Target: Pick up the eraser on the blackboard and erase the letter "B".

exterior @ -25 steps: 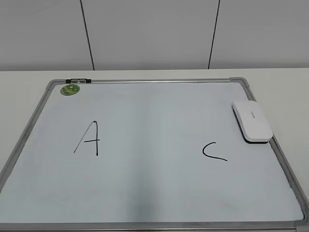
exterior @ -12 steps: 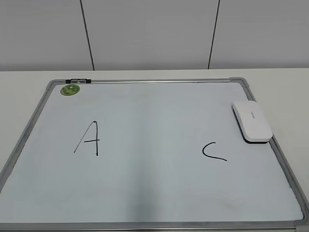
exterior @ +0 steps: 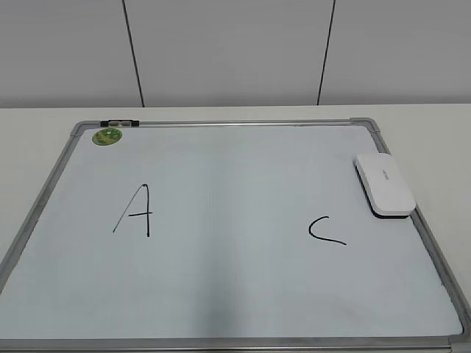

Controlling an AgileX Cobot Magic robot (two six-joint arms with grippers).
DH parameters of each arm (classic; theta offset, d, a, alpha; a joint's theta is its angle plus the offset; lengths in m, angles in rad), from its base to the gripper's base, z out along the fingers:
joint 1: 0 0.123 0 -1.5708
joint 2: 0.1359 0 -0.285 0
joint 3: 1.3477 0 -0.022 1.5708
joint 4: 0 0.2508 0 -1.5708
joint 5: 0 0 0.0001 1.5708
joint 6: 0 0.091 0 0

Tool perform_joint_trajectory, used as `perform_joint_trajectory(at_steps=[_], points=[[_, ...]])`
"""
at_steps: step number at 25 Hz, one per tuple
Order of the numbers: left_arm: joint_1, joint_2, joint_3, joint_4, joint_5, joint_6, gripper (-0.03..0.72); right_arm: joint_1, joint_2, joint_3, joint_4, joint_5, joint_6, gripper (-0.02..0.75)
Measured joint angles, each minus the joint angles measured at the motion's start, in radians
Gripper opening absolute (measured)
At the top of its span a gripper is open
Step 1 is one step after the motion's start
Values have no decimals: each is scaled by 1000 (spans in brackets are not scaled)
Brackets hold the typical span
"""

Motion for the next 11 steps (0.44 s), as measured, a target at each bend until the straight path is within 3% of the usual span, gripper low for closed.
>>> perform_joint_trajectory(at_steps=[11], points=[[0,0,0,0,0,0,473,0,0,0,0,2,0,587]])
